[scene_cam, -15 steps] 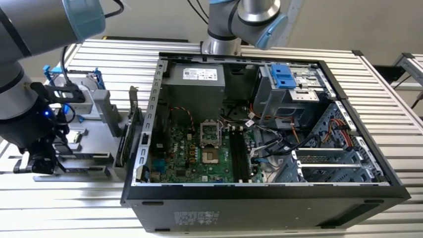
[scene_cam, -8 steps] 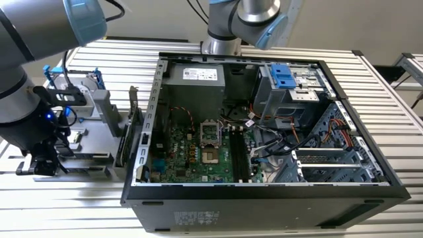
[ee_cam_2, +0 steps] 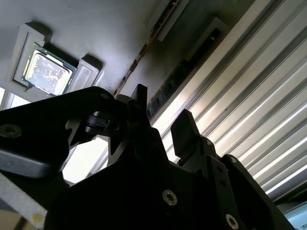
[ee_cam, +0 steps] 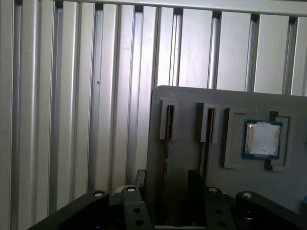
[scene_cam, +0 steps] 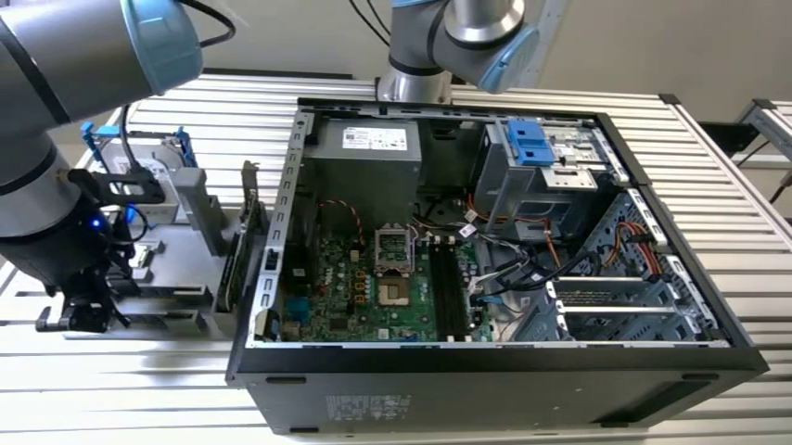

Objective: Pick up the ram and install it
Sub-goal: 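Pick up the ram and move it above insertion slot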

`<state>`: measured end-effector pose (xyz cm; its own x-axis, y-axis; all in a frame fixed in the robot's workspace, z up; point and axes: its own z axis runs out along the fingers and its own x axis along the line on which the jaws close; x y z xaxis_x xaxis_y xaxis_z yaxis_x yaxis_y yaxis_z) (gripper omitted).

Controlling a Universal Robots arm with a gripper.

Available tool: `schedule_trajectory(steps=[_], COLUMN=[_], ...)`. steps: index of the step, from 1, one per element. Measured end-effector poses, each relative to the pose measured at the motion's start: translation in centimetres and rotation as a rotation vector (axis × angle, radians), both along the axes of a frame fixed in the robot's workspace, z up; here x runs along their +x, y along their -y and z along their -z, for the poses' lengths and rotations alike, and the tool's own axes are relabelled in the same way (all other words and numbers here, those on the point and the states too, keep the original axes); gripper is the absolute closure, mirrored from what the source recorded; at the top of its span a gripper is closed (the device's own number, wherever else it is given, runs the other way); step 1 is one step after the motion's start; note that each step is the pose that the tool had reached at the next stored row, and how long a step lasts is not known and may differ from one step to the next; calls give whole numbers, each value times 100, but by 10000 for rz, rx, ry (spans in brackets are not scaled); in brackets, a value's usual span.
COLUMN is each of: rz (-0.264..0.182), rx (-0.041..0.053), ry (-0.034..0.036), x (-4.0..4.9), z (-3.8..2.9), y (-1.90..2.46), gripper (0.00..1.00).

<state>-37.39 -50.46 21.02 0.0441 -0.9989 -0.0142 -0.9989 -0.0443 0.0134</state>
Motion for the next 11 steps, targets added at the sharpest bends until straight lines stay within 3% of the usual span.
schedule_trajectory(steps=[11], rz=[-16], rx=[-1], ry=[0], x=[0], z=[98], y=[0], gripper=[0])
